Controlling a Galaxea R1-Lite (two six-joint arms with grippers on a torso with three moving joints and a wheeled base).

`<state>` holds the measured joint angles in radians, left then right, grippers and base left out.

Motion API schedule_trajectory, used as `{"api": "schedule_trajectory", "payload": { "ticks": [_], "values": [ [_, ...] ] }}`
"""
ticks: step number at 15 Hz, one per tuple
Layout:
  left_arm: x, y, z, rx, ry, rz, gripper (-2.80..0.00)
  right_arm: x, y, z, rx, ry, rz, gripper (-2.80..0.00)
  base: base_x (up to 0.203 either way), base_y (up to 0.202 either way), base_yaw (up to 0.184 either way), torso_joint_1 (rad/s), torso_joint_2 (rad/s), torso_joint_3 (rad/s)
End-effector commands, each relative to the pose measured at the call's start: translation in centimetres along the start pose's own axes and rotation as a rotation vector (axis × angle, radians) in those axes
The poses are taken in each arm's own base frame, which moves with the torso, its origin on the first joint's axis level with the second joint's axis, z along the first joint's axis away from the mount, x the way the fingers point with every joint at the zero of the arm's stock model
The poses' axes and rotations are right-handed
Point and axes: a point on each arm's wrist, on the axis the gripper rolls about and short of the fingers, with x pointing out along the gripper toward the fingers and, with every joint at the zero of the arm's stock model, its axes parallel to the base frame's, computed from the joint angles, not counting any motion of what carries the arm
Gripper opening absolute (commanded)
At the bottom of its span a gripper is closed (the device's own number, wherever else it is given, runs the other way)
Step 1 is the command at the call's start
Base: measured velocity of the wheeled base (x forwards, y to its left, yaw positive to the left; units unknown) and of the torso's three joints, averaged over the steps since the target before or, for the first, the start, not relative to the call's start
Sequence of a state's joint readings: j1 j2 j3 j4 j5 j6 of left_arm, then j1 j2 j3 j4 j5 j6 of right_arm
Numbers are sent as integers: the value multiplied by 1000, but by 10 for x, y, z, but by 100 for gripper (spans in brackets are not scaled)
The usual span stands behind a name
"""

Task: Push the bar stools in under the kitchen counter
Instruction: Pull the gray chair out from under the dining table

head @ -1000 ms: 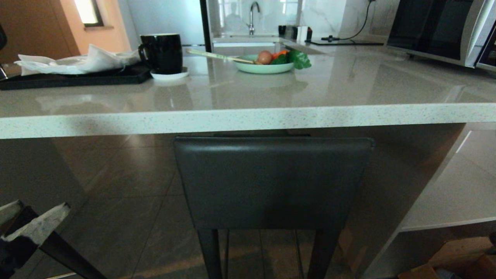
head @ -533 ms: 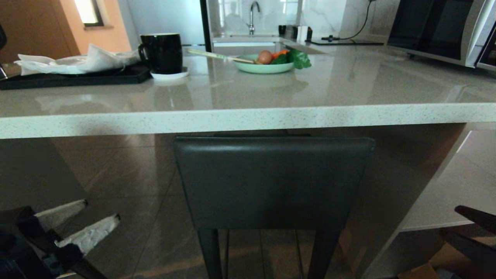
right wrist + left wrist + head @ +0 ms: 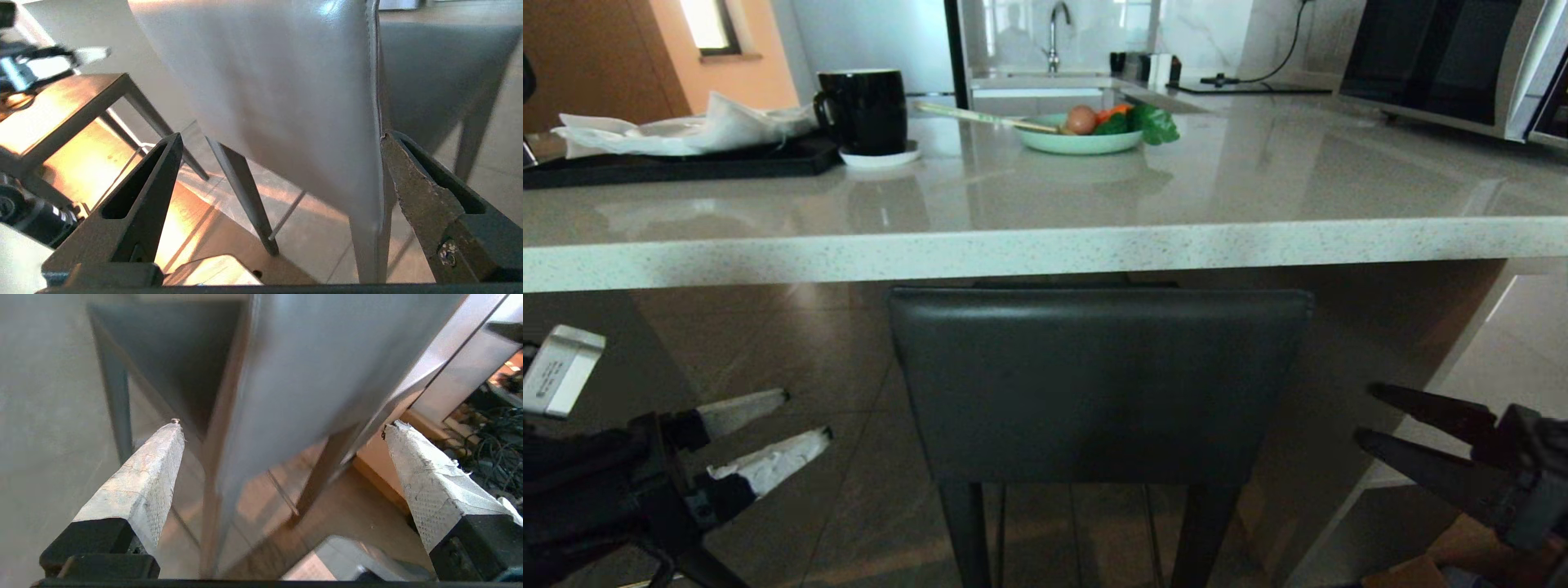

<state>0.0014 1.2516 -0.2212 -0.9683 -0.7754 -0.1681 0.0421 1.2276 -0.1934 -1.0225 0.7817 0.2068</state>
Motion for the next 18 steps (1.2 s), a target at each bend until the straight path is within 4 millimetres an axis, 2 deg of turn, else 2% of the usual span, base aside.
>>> {"api": "schedule_trajectory", "payload": {
  "ticks": [1, 5, 10, 13, 18],
  "values": [
    [17, 27, -14, -14, 5, -21, 0, 21, -23, -15, 45, 50, 27, 0, 0, 0, 0, 0, 0, 0],
    [34, 44, -14, -7, 1, -62, 0, 39, -39, -17, 26, 40, 65, 0, 0, 0, 0, 0, 0, 0],
    [63, 43, -13, 2, 16, -145, 0, 60, -56, -12, 11, 38, 115, 0, 0, 0, 0, 0, 0, 0],
    [73, 41, -11, 13, 17, -179, 0, 73, -52, -11, 3, 50, 202, 0, 0, 0, 0, 0, 0, 0],
    [96, 57, -5, 34, 1, -187, 0, 92, -52, -15, -5, 66, 268, 0, 0, 0, 0, 0, 0, 0]
  ]
}}
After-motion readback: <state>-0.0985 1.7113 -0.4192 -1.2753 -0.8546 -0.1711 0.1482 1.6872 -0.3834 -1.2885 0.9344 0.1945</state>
